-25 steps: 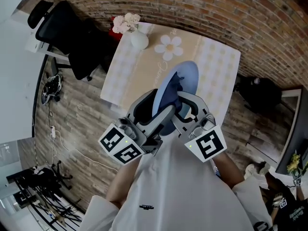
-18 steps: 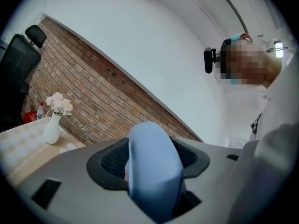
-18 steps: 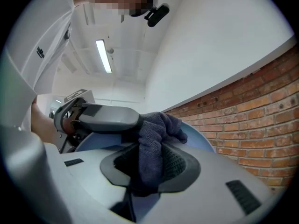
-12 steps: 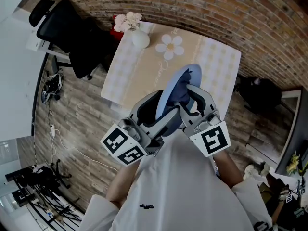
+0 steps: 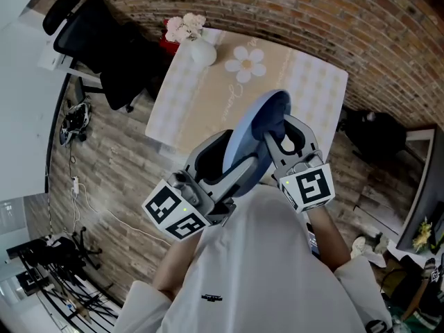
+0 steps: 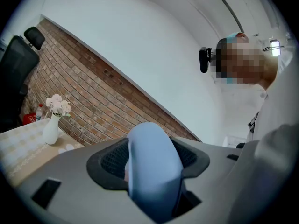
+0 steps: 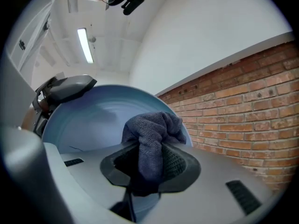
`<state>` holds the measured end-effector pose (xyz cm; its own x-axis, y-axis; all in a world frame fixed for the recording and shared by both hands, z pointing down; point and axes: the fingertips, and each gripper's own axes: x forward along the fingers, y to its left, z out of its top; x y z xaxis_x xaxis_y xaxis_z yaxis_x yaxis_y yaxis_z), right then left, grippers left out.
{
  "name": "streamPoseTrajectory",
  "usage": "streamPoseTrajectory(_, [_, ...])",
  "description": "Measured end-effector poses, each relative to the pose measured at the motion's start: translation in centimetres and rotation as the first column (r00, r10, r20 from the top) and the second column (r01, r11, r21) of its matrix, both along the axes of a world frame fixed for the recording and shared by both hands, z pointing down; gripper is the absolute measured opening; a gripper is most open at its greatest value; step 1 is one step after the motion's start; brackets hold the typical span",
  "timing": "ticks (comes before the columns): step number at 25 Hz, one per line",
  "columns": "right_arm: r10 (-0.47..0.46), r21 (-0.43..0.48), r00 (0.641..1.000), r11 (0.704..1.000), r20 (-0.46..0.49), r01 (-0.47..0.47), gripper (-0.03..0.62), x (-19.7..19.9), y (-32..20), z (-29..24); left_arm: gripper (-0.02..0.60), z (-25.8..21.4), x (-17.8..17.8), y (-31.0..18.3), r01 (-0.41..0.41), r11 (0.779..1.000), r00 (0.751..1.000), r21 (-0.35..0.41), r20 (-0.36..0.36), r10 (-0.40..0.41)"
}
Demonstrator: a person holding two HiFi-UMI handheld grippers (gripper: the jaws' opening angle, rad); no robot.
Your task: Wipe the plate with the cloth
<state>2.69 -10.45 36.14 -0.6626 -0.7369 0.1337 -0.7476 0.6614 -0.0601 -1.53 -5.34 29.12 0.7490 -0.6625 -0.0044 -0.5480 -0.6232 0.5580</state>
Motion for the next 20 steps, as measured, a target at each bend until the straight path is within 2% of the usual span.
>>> streamPoseTrajectory(5, [-0.024, -0.075, 0.999, 0.997, -0.037, 0.021, 0.126, -0.6, 1.2, 2.2, 0.276, -0.5, -0.8, -0.1, 0.046, 0.999, 0.999, 0.012, -0.016, -0.046])
streamPoseTrajectory(11, [-0.076, -0.126, 0.996, 0.990, -0.039, 0.070, 0.126, -2.1, 3.4, 3.7, 0.276, -0.5, -1.7, -0.2, 0.081, 0.997, 0.997, 0.013, -0.014, -0.080])
streamPoseTrajectory(16, [-0.177, -0.155, 0.984, 0.973, -0.025, 0.171, 0.126, -4.4, 6.0, 3.9, 0.276, 0.7, -3.4, -1.1, 0.158, 0.987, 0.986, -0.034, -0.054, -0.159])
streamPoseTrajectory(20, [-0.243, -0.148, 0.970, 0.960, -0.012, 0.239, 0.126, -5.7, 8.0, 3.6, 0.276, 1.2, -4.2, -1.5, 0.196, 0.980, 0.979, -0.034, -0.050, -0.197])
